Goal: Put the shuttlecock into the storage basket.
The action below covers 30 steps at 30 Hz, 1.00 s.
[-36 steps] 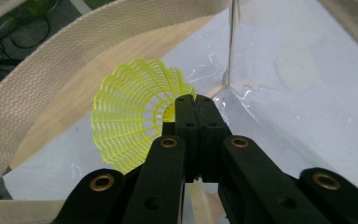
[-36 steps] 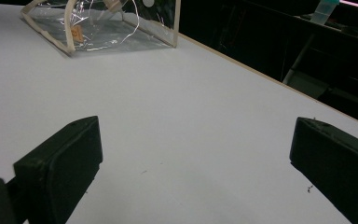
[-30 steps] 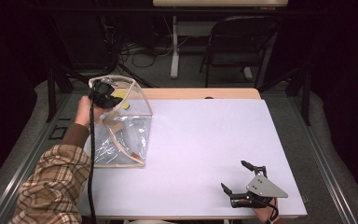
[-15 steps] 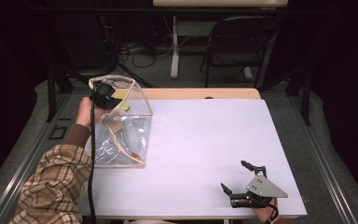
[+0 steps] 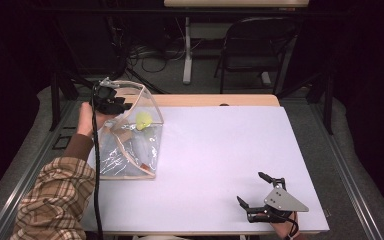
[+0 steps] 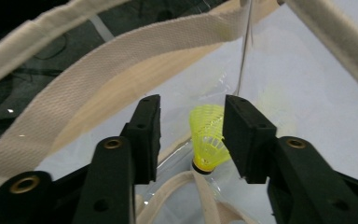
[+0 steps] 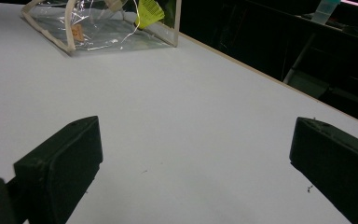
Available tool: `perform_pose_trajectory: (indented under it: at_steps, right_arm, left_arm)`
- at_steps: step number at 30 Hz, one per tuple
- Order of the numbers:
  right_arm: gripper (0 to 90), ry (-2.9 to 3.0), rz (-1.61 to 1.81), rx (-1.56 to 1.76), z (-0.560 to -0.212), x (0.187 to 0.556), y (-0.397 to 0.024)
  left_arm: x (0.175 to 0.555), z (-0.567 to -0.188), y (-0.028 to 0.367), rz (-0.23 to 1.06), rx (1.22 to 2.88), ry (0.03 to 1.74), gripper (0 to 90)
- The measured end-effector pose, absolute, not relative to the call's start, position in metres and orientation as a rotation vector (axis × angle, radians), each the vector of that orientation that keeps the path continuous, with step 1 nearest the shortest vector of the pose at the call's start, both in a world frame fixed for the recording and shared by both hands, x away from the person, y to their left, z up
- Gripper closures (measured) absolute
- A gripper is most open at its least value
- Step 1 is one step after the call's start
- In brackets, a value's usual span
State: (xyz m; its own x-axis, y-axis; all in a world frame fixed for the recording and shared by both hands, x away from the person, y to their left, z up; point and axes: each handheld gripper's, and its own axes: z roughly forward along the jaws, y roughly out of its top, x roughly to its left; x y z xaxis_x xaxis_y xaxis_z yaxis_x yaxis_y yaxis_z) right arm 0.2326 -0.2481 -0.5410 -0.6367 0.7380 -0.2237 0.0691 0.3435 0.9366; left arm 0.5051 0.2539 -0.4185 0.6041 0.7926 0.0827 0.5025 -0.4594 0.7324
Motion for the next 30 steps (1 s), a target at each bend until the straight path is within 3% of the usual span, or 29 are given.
perform_pose_trajectory:
  at_steps: [16,30]
  right_arm:
    - [1.9,1.958,1.327,0.712,-0.542,0.233,-0.250]
    - [1.9,1.961,1.327,0.710,-0.542,0.233,-0.250]
  left_arm:
    - [0.482,-0.394,0.253,0.604,2.059,1.000,20.0]
    - [0.450,-0.377,0.246,0.641,1.981,0.945,2.1]
